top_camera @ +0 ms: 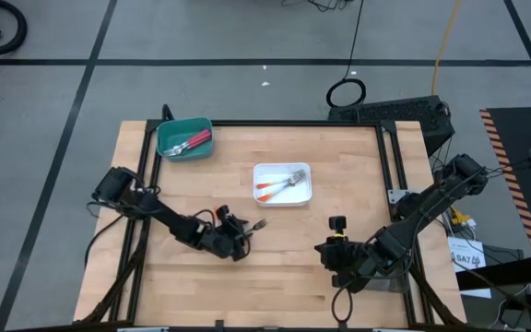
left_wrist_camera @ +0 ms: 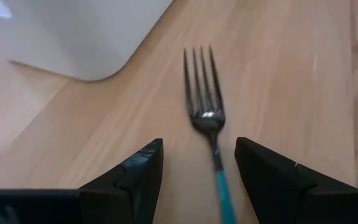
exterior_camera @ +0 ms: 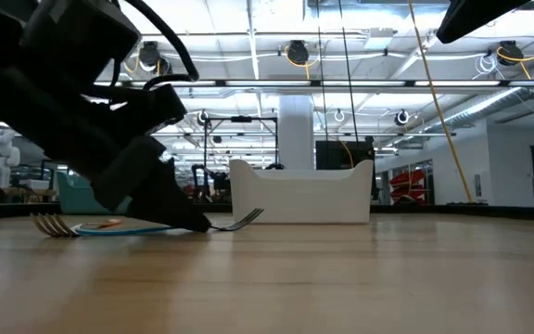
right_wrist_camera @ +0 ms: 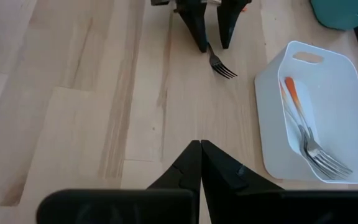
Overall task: Sort silverware by color (type)
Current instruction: Put the blue fork into the black bin
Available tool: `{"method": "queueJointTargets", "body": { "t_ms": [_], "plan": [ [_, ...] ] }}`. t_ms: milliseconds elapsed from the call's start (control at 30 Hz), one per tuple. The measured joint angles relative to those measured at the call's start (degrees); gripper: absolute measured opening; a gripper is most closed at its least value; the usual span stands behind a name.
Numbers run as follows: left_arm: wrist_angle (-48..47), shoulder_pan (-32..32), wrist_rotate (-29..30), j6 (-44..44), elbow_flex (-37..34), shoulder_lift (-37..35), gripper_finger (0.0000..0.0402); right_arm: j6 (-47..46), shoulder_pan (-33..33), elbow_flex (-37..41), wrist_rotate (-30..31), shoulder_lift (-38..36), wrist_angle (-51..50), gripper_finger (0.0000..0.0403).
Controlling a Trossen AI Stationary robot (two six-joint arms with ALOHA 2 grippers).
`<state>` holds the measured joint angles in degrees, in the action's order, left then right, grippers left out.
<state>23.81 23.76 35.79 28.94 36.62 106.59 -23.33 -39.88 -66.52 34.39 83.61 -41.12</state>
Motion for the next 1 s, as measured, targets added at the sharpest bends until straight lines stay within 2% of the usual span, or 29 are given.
{"method": "queueJointTargets", "body": {
  "t_ms": [167, 400, 500, 900, 1000],
  "plan": [
    [5.20, -0.27, -0.33, -1.71, 0.21, 4.25, 0.0203, 0.02, 0.00, 0.00, 0.02, 0.00, 0.00, 0.0006],
    [3.67, -0.81, -2.52, -0.78, 0.35, 5.44, 0.0123, 0.20, 0.00, 0.00, 0.02, 0.00, -0.07, 0.0006],
    [3.29, -0.50, -3.43, -0.77, 0.38, 4.80, 0.0105, 0.20, 0.00, 0.00, 0.02, 0.00, -0.28, 0.0006],
    [1.04, -0.07, -4.20, 0.14, 0.39, 1.52, 0.0102, 0.17, 0.00, 0.00, 0.01, 0.00, -0.52, 0.0006],
    [0.19, 0.01, -5.14, 0.17, 0.33, 0.75, 0.0112, 0.07, 0.00, 0.00, 0.02, 0.00, -0.60, 0.0006]
  ]
}}
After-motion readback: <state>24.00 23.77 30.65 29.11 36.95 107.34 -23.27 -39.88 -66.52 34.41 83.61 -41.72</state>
